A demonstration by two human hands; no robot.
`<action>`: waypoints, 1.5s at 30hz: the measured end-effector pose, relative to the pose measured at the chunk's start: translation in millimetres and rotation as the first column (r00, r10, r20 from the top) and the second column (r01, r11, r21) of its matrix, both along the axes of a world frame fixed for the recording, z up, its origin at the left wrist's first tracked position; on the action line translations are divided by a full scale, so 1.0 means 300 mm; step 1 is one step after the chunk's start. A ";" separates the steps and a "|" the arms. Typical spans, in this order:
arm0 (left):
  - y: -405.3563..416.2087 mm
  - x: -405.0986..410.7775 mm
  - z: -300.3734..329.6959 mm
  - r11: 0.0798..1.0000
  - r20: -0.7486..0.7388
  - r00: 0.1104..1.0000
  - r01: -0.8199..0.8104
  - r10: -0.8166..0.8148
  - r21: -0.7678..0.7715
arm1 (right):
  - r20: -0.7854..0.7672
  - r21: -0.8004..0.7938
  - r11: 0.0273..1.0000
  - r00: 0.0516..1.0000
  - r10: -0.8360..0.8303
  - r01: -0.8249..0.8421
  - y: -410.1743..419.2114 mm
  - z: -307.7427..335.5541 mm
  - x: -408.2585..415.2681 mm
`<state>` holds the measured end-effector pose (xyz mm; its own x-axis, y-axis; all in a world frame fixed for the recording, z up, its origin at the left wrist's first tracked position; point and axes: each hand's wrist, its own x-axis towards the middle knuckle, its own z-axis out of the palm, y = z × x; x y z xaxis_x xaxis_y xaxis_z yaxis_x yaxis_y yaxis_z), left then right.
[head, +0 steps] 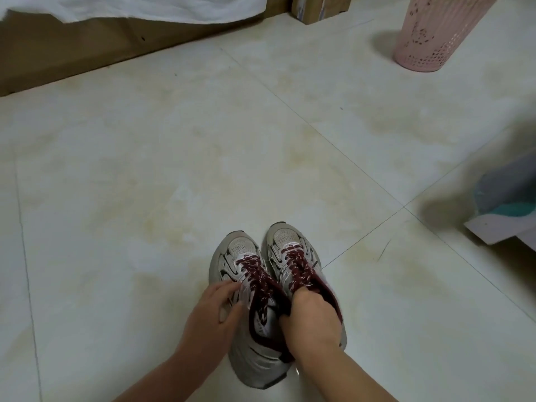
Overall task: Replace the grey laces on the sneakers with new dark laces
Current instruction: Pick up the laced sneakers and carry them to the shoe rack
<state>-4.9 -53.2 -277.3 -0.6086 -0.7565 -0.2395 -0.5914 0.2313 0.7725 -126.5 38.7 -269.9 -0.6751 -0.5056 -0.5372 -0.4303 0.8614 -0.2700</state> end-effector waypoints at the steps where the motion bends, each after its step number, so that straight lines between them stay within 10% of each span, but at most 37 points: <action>1: -0.002 -0.004 0.021 1.000 -0.003 1.000 0.021 -0.021 0.003 | 0.016 0.001 1.000 1.000 -0.013 0.013 0.013 0.031 -0.013; 10: 0.011 -0.007 0.518 0.987 0.110 0.987 0.128 -0.117 -0.101 | 0.038 -0.012 0.999 0.999 -0.033 0.034 0.113 0.597 -0.046; 23: -0.097 0.322 1.579 0.963 0.565 0.808 0.257 -0.167 -0.082 | -0.167 0.061 0.932 0.917 0.362 -0.357 0.037 1.733 0.004; 36: -0.296 1.069 2.248 0.975 0.421 0.881 -0.170 0.215 -0.144 | -0.263 -0.130 0.805 0.803 0.535 -0.578 -0.438 2.439 0.567; 45: -0.411 1.506 2.433 0.821 0.295 0.769 -0.501 0.567 -0.273 | -0.289 -0.224 0.606 0.646 0.706 -0.763 -0.750 2.565 0.992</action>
